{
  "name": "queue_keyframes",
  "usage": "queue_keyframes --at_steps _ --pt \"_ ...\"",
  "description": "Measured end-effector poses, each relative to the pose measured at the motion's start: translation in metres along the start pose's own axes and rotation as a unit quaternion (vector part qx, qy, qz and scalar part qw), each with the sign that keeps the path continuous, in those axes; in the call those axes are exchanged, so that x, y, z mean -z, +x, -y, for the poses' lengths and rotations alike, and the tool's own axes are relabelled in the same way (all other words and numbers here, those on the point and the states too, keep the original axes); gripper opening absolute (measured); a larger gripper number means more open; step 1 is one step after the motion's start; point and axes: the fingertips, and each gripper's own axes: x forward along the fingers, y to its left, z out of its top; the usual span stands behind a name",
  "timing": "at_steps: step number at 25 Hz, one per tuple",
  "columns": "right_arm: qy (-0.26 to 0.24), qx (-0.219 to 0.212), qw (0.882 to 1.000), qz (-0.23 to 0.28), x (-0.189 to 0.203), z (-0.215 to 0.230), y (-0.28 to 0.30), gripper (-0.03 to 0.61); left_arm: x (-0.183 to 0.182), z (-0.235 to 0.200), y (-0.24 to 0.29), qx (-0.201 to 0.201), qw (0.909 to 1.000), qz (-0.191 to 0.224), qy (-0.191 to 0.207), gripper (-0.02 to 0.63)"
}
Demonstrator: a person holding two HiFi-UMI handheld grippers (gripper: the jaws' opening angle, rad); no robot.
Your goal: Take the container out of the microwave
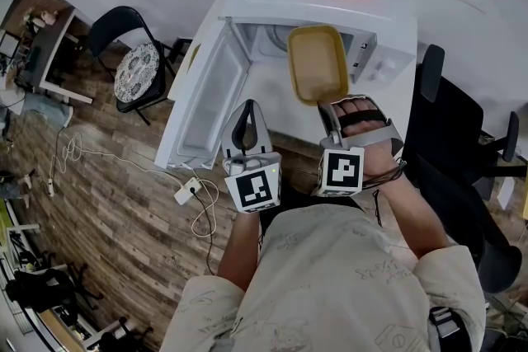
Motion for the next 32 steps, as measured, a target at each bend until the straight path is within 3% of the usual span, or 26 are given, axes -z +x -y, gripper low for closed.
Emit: queue_keyframes --at_steps 8,12,32 --pt "-0.001 0.0 1.0 0.0 -0.0015 0.0004 -0.0006 0.031 -0.004 -0.0015 0.0 -0.001 0.9999 0.013 0.006 0.008" --pt "0.0 -0.005 1.0 -0.001 -0.002 -0.001 -0.0016 0.031 0.0005 -0.0009 -0.0022 0.0 1.0 -0.004 0.003 0.008" --pt "-0.001 -0.003 1.0 0.001 -0.0028 -0.0021 -0.0012 0.031 -0.0003 0.0002 -0.0026 0.0 1.0 0.004 0.002 0.008"
